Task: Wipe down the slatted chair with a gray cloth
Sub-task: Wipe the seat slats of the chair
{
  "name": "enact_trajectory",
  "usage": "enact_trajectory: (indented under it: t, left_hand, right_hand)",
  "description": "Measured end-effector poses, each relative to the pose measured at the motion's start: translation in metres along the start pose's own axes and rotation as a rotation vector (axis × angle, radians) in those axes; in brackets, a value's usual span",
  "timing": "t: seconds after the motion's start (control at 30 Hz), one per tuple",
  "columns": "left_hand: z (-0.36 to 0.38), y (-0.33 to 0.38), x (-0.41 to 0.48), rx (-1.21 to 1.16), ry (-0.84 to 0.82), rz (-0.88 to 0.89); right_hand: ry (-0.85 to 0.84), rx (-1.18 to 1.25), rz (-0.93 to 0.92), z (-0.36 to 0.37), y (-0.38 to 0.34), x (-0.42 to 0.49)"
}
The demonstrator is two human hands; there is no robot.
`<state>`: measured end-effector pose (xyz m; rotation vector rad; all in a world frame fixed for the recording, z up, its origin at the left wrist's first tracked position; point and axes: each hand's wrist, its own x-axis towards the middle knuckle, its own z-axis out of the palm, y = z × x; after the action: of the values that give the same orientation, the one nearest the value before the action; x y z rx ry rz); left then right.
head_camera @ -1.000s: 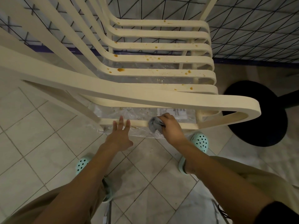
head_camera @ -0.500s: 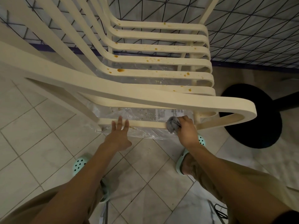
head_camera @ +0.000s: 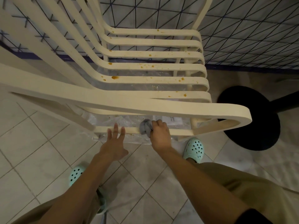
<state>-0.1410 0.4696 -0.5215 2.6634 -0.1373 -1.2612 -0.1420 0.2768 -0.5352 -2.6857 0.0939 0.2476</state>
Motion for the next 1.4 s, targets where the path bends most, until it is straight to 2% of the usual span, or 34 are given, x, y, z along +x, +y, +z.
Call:
enact_trajectory:
  t: [0.17,0.37,0.57,0.87,1.03,1.23,1.4]
  left_hand:
    - [0.0,0.003,-0.001,-0.001,-0.001,-0.026]
    - [0.0,-0.001,-0.001,-0.001,0.006,0.0]
    - [-0.002,-0.004,-0.001,-0.025,0.001,0.025]
    - [-0.005,-0.005,-0.003,-0.028,-0.004,0.035]
    - [-0.005,-0.005,-0.002,-0.014,-0.008,0.03]
    - [-0.007,-0.003,-0.001,-0.008,-0.026,0.021]
    - [-0.009,-0.002,-0.002,-0.012,-0.037,0.011]
  right_hand:
    - [-0.029,0.049,-0.033,0.012,-0.027,0.005]
    - [-0.102,0.123,-0.165,0.002,-0.003,0.002]
    - [-0.103,0.114,-0.118,-0.027,0.036,-0.004]
    - [-0.088,0.147,0.077,-0.052,0.079,-0.012]
    - [-0.032,0.078,0.138,-0.046,0.072,-0.011]
    - [-0.041,-0.076,0.15,-0.041,0.054,-0.003]
    - [-0.07,-0.097,0.124,-0.032,0.033,-0.001]
